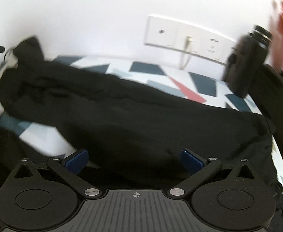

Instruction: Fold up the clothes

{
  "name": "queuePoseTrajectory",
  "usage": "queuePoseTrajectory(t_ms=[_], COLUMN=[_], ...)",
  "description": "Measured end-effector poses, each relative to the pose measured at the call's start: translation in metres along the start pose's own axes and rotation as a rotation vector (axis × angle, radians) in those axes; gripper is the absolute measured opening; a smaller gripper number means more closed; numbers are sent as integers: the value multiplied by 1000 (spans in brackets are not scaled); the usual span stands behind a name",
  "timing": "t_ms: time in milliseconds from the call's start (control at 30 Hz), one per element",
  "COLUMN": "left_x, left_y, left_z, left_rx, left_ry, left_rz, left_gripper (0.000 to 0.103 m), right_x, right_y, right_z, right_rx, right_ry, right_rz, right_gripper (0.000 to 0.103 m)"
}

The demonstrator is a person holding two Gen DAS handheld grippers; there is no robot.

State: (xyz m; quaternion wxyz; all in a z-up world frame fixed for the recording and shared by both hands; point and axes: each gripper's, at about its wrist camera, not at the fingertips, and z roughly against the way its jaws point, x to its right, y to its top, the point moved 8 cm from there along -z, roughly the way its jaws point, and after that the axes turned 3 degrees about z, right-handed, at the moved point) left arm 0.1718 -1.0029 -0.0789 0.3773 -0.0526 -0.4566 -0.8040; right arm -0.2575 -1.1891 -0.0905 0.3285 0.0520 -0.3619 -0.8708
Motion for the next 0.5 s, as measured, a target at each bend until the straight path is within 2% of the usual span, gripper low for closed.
queuePoseTrajectory(t_ms=[33,100,167,233,333,433,467,500], left_x=[-6,-24,-40,-46,-44,-41,-41,-42], left_y=[-2,-8,-13,-18,-23,-25,-25,-26], left_z=[-7,-10,-12,-16,-29,-46,-53,-59], left_rx=[-21,-46,-59,-75,-109,-138,-150,-161], left_ry=[2,3,-2,-19,-61,-75,-74,-67], left_rz=[-14,29,92,126,150,170,177,188], left_gripper=[58,58,58,58,58,58,58,58], right_x=[-6,-16,-19,-14,12,44,50,52], right_y=[0,0,1,1,9,20,22,24], right_z=[-4,-14,-24,-27,-29,-26,-24,-24], right_rx=[-12,-37,-58,-64,-34,24,32,32], right_ry=[-2,-13,-44,-87,-102,-177,-211,-226], right_rz=[9,24,37,14,-133,-305,-334,-347], right_gripper=[102,99,84,53,31,30,35,47])
